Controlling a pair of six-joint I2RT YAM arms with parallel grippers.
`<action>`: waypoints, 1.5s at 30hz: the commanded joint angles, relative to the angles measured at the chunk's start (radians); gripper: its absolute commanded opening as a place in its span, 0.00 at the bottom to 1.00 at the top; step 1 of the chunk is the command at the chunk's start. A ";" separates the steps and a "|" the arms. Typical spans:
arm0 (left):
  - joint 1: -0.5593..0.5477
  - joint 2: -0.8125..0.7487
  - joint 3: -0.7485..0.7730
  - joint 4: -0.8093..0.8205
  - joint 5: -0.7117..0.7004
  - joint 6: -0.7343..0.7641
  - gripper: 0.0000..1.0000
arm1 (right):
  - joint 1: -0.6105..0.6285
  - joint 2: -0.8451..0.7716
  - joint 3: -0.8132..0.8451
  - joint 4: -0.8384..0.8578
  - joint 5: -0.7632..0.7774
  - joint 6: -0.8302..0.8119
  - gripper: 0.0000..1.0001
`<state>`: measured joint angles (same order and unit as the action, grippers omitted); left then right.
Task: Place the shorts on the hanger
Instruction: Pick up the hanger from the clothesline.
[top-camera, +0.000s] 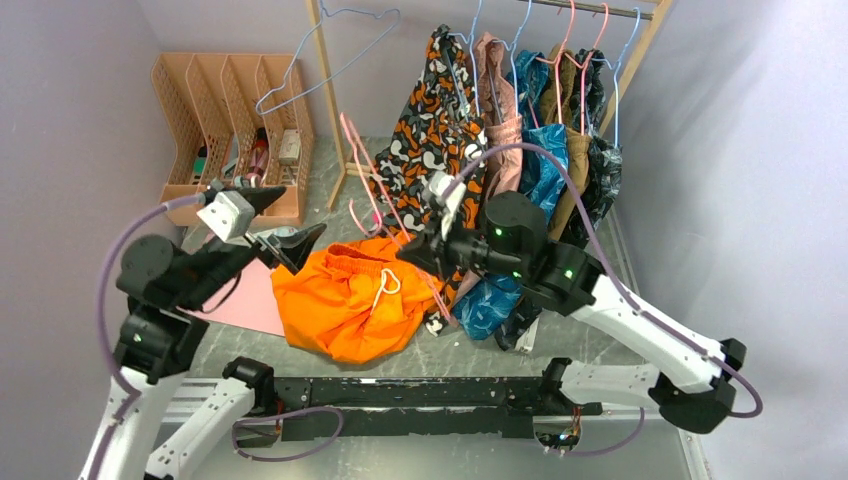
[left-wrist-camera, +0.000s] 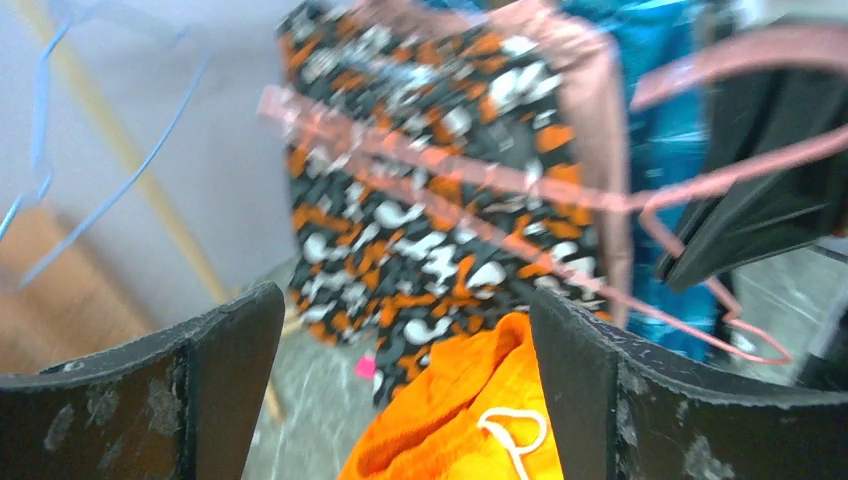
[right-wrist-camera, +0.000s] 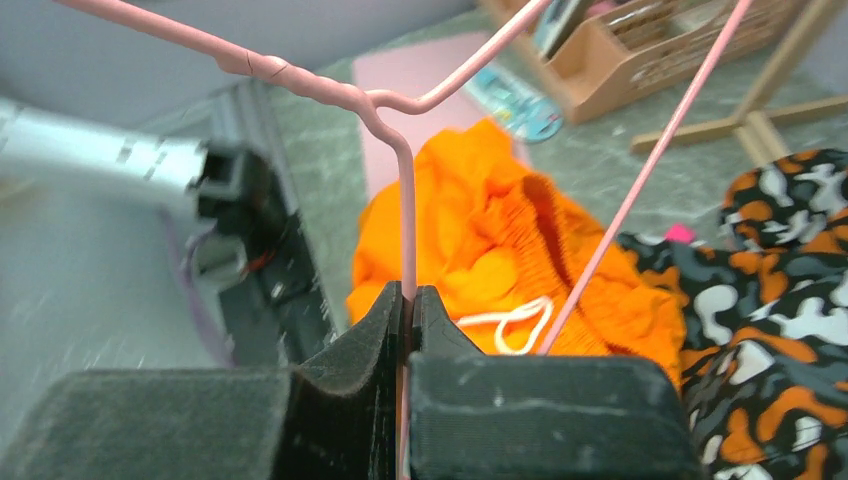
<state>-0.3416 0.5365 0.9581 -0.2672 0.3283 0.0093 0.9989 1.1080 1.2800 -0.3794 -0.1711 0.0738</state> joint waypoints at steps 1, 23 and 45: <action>-0.032 0.121 0.223 -0.139 0.450 0.143 0.96 | 0.002 -0.108 -0.063 -0.126 -0.258 -0.090 0.00; -0.086 0.158 0.283 -0.288 0.716 0.394 0.87 | 0.001 -0.073 0.015 -0.334 -0.575 -0.236 0.00; -0.253 0.221 0.184 -0.342 0.546 0.527 0.71 | 0.004 0.035 0.095 -0.352 -0.530 -0.246 0.00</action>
<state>-0.5724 0.7296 1.1179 -0.5961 0.8993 0.4812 0.9989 1.1538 1.3258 -0.7284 -0.6949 -0.1593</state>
